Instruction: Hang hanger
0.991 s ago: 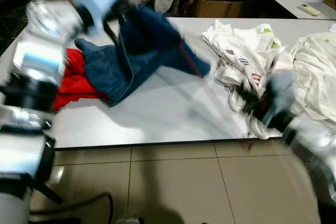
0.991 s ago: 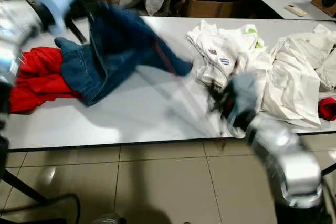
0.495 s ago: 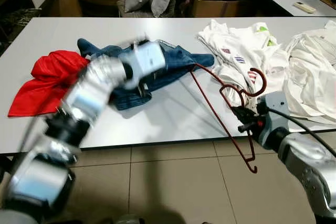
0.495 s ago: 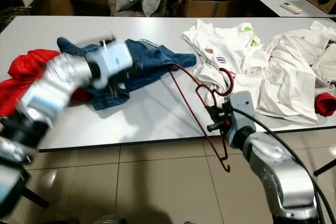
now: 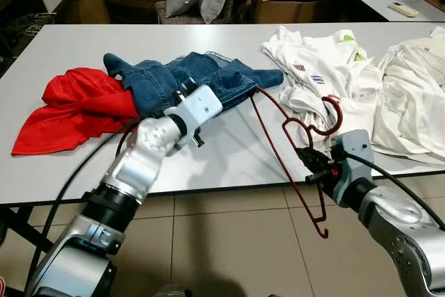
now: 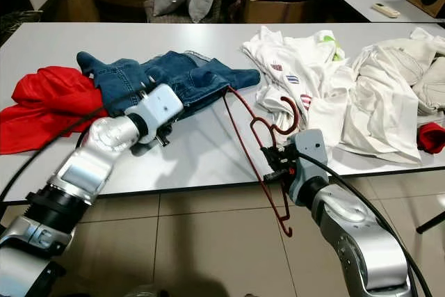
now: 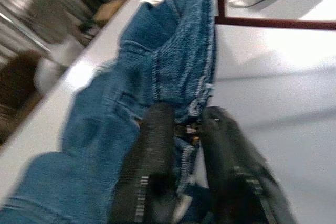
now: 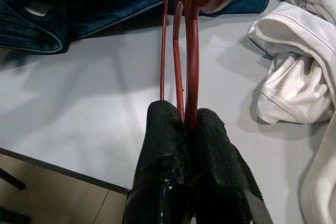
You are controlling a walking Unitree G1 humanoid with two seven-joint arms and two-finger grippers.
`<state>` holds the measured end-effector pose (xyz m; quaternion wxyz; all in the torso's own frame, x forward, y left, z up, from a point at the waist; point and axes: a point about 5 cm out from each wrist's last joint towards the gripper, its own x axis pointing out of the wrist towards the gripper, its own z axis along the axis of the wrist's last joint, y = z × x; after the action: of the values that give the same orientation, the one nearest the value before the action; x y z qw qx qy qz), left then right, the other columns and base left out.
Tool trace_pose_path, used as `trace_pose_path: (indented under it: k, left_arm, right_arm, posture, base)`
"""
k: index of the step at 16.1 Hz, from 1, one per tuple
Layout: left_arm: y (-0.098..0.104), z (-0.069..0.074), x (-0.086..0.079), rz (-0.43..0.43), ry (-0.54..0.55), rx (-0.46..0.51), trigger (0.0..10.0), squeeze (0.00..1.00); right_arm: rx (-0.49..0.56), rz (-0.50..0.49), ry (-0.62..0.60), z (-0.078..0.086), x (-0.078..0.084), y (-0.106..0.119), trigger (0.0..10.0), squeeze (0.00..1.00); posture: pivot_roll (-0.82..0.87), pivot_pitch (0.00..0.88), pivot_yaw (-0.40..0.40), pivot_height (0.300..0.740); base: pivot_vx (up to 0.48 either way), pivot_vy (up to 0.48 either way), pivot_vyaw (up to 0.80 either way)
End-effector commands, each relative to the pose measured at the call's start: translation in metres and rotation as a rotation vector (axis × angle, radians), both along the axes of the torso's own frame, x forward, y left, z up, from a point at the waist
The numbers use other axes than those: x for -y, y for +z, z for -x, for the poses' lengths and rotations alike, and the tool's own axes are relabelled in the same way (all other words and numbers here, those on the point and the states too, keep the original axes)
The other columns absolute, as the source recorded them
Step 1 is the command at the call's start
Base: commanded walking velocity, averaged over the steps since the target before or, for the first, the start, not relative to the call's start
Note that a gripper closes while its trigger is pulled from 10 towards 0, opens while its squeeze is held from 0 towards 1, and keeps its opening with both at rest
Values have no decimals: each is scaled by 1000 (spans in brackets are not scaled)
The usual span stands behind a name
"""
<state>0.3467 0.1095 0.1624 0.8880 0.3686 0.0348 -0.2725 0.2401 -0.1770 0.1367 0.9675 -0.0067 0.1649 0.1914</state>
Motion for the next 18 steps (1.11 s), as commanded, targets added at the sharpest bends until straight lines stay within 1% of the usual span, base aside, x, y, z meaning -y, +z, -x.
trace_pose_path:
  k: [1,2,3,5,6,8,9,10,11,14,16,18]
  left_arm:
    - [2,-1,-1,-32,14,46,10000,949]
    - [-1,-3,-1,-56,16,73,10000,0]
    - [-3,-3,0,-92,4,89,10000,0]
    - [-3,-4,2,-111,-4,125,10000,0]
    - [-2,-6,5,-136,-35,151,10000,0]
    - [-3,-8,7,-145,-44,162,10000,0]
    - [0,-10,7,-130,-39,170,10000,0]
    - [3,-12,5,-131,-36,182,0,0]
    - [3,-13,4,-131,-34,184,0,0]
    - [4,-17,-6,-136,-9,178,0,0]
    - [8,-21,-17,-144,12,174,0,0]
    - [14,-23,-20,-100,13,145,0,0]
  right_arm:
    - [33,-5,-6,1,1,7,10000,0]
    - [32,-6,-5,2,1,7,10000,0]
    - [32,-5,-4,2,1,7,10000,0]
    - [34,-6,-2,1,1,8,10000,0]
    - [34,-6,1,2,0,8,10000,0]
    - [34,-7,4,2,0,8,10000,0]
    - [34,-7,4,2,0,8,10000,0]
    - [33,-5,4,2,0,7,10000,0]
    - [32,-5,4,2,0,7,10000,0]
    - [29,-7,4,2,0,7,10000,0]
    - [28,-8,10,-1,-1,6,10000,0]
    - [33,2,20,-6,-1,5,10000,0]
  posture:
    - [-13,0,4,740]
    - [-13,0,-1,740]
    - [-14,0,-1,740]
    - [-14,0,-1,740]
    - [-15,0,-2,740]
    - [-17,0,0,740]
    - [-17,0,0,740]
    - [-18,0,3,740]
    - [-18,0,3,740]
    - [-16,0,2,740]
    - [-11,0,0,740]
    - [-12,0,1,740]
  base:
    - [0,0,0]
    - [0,0,0]
    - [0,0,0]
    - [0,0,0]
    - [0,0,0]
    - [0,0,0]
    - [0,0,0]
    - [0,0,0]
    - [0,0,0]
    - [0,0,0]
    - [0,0,0]
    - [0,0,0]
